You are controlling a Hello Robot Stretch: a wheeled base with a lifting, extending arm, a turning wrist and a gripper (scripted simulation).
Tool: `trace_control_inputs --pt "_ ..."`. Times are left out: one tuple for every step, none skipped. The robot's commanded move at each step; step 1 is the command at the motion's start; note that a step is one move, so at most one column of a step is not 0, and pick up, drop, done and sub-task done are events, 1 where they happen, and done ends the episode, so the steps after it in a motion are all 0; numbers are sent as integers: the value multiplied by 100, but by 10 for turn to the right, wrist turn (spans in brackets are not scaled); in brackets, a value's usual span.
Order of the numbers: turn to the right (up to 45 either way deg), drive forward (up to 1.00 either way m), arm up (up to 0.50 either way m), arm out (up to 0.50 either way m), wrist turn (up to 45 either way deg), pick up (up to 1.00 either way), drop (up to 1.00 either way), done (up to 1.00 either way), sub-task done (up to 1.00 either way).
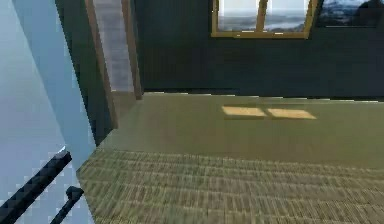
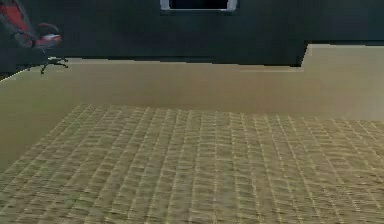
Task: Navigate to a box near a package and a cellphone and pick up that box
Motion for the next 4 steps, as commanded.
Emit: trace_control_inputs --pt "0 85 0 0 0 0 0 0 0" --pt "-150 0 0 0 0 0 0 0 0" --pt "0 100 0 0 0 0 0 0 0" --pt "0 100 0 0 0 0 0 0 0"
